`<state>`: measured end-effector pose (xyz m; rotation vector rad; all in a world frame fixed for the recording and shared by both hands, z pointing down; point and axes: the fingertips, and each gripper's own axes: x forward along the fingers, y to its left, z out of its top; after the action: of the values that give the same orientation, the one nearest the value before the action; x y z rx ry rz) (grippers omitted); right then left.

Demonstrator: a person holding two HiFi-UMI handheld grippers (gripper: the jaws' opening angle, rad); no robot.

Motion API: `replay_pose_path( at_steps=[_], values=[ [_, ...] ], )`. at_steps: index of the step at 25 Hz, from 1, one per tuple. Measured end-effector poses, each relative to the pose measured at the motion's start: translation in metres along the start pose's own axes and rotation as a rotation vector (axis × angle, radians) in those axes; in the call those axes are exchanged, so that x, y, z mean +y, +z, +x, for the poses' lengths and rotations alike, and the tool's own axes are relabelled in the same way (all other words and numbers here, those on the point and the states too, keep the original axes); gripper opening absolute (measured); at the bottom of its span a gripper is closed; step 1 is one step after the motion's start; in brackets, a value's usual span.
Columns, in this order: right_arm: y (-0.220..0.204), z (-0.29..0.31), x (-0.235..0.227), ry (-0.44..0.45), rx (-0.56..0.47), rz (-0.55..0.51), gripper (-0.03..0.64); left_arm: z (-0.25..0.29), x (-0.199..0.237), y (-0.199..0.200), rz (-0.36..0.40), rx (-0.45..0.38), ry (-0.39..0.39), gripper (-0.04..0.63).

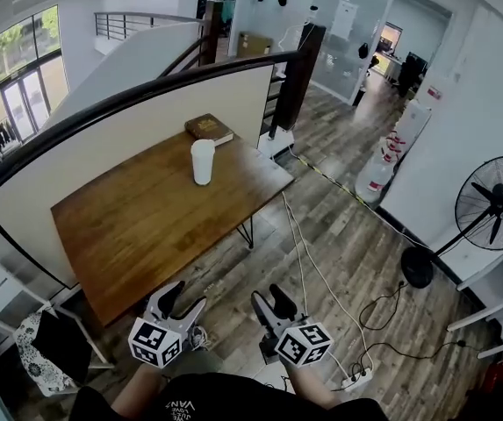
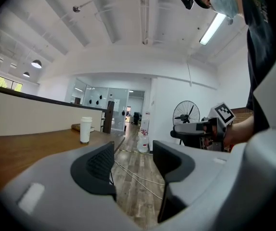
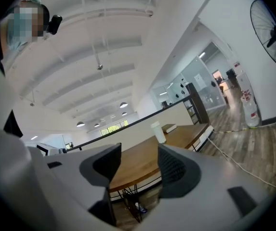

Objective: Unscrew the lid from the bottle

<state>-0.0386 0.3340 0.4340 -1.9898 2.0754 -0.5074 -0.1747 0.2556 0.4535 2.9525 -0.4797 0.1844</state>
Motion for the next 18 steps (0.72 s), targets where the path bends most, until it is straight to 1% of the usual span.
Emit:
replay_pose_path(
  at_steps=[4,12,18],
  values=[
    [0.012,0.038,-0.013,-0.017,0.007,-0.001,0.204,0.029,0.034,0.014,-0.004,-0.003,-0.014,0.236],
    [0.050,0.124,-0.025,-0.070,-0.027,-0.021,0.204,0.073,0.111,0.046,0.020,-0.007,-0.060,0.236],
    [0.062,0.170,-0.030,-0.088,-0.022,-0.043,0.204,0.093,0.157,0.055,0.022,0.002,-0.072,0.241]
  ],
)
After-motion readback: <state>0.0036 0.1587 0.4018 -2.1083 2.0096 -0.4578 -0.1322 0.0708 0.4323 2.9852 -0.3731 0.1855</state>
